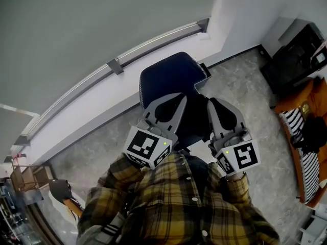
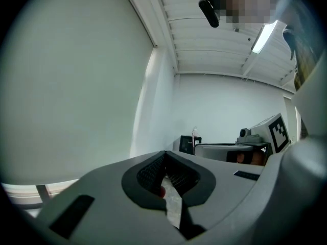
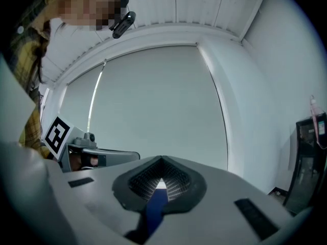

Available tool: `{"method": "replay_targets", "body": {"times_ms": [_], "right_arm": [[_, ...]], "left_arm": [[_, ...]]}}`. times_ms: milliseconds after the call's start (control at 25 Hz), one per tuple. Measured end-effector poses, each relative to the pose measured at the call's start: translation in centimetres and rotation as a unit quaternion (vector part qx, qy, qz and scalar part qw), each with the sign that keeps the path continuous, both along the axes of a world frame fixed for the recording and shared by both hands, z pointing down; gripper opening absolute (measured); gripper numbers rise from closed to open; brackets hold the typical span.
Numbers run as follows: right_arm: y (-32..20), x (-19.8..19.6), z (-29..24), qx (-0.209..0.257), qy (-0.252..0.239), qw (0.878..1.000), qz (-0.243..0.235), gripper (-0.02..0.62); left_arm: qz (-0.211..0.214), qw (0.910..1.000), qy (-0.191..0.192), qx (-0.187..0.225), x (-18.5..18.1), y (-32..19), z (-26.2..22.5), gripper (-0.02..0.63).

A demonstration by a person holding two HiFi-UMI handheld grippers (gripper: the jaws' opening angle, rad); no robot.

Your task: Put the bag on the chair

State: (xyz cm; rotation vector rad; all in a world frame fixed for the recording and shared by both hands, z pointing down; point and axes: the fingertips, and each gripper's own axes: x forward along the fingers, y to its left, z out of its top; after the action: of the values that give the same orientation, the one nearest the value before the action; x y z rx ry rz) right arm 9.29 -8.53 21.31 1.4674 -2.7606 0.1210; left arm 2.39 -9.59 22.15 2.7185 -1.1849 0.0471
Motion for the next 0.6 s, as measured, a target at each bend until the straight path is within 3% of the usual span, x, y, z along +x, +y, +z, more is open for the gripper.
{"method": "replay_targets", "body": {"times_ms": [600], "right_arm": [[-1.0, 1.0, 1.2, -0.014, 0.014, 1.0, -0.001, 0.017]], "left_arm": [[0.033, 0.9991, -0.025, 0.01, 2.0, 0.0, 0.7, 0.018]]}}
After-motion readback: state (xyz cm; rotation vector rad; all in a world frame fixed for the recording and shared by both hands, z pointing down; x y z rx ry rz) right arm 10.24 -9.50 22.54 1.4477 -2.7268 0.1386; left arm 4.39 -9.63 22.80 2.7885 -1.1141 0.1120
